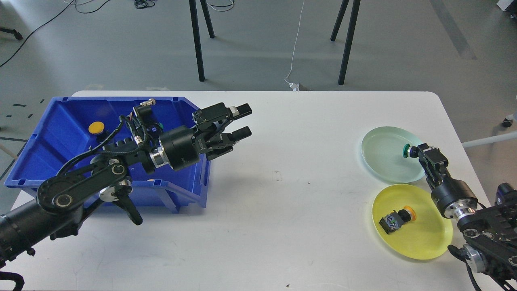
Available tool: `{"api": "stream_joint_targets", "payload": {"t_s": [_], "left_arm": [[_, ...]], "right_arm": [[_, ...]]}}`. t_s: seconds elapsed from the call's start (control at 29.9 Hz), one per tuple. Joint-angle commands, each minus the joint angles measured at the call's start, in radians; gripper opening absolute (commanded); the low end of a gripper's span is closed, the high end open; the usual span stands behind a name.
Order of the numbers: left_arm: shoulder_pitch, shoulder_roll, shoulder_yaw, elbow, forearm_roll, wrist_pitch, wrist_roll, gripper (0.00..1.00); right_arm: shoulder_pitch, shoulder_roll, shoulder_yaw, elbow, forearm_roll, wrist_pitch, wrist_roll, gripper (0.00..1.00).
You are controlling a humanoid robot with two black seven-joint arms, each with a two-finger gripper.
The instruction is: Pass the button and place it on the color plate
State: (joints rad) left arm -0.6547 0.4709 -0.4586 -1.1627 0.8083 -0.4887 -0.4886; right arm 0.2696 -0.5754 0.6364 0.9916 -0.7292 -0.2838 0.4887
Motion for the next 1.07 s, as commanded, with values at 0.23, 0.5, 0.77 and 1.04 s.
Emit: {"api": "stream_joint_targets", "payload": {"t_s": [0.23,0.5,0.77,1.04], "left_arm": [[0.001,0.000,-0.002,0.000,0.000,0.000,0.000,0.83],[0.027,0.080,-0.164,0.000,-0.191,0.000,0.000,0.84],[0.038,0.225,-0.296,0.104,-0.549,0.000,0.000,0.84],[0.056,0.221,-0.310,0.106,-0.592,0.000,0.000,0.85]], "right_arm": [[0.003,-0.006,0.019,0.044,0.008,0.001,0.000,0.94],[-0.003,-0.024,0.248,0.424,0.081,0.037,0.000,0.96],[0.180,0.104,0.284,0.558,0.438,0.189,0.000,0.99],[0.200,0.120,0.273,0.555,0.441,0.187,0.000,0.99]]}}
